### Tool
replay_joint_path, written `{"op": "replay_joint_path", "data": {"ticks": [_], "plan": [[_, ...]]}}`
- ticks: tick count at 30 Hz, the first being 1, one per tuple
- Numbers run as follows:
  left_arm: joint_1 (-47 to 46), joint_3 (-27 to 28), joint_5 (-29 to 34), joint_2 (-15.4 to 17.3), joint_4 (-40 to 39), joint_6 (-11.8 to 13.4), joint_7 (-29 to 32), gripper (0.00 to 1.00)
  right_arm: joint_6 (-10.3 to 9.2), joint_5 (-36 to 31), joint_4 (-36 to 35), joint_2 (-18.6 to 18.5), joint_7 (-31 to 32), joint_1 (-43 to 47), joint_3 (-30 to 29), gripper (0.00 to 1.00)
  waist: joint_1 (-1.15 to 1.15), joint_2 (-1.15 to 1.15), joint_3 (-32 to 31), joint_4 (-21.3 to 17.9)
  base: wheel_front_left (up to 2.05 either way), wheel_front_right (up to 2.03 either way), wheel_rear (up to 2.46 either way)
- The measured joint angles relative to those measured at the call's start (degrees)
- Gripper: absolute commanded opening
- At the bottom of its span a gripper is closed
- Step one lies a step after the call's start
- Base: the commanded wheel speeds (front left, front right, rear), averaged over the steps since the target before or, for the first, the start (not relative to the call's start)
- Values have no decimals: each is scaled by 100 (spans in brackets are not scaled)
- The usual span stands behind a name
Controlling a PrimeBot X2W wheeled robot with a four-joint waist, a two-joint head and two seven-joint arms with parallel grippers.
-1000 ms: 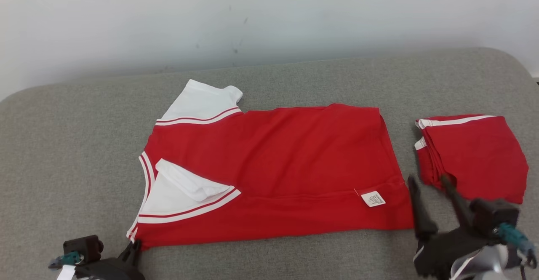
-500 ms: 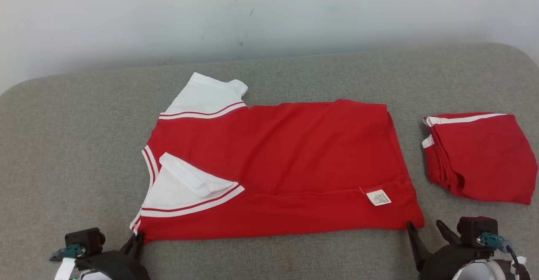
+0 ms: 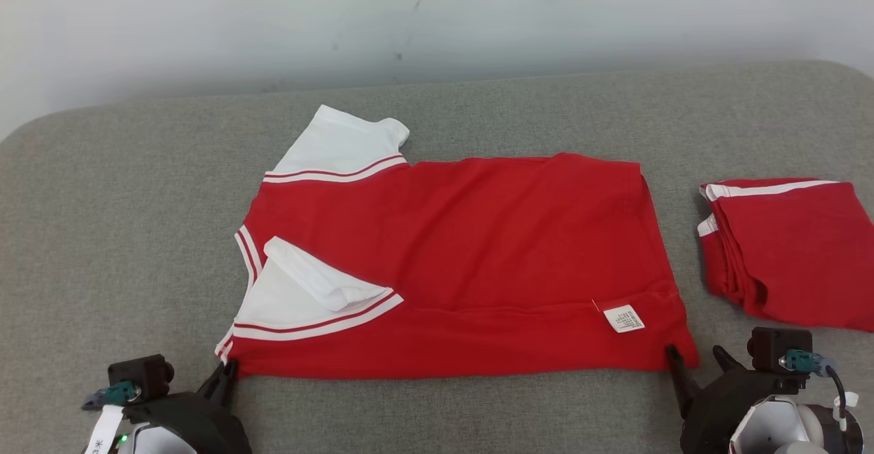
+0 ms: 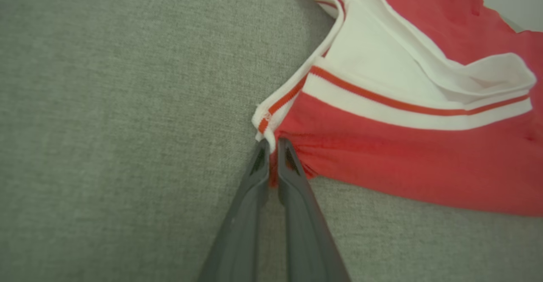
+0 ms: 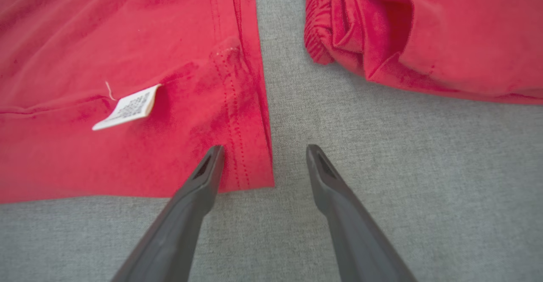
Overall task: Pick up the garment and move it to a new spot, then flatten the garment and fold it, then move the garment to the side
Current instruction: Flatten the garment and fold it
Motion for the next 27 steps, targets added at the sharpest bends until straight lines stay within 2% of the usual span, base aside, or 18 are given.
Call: {"op": "replay_joint_path", "data": {"ticks": [9,10,11,12,13,23,27], "plan": [[-89,-8,-1,-37,78,-9,-58,0,1,102,211,76,157,-125,20,100,0,0,53,65,0,0,0],[-94,-8,-1,-41,83,-10,-58,0,1,103,219,79,166,-125,22,91,0,0,55,71,0,0,0],[-100,-9,-1,-44,90,-29,-60,0,1,103,227,79,202,-129,25,57,0,0,57,77,0,0,0],[-104,-9,-1,-44,101,-43,-74,0,1,104,235,79,203,-136,26,37,0,0,58,83,0,0,0],[-107,-10,-2,-47,108,-46,-82,0,1,104,244,79,208,-144,27,0,0,0,59,88,0,0,0],[-157,-41,-46,-90,230,-56,-149,0,11,145,330,78,258,-224,56,0,0,1,12,123,0,0,0],[-94,10,-242,-96,198,-102,-141,0,109,271,154,78,311,-74,56,0,0,1,-61,136,0,0,0]]}}
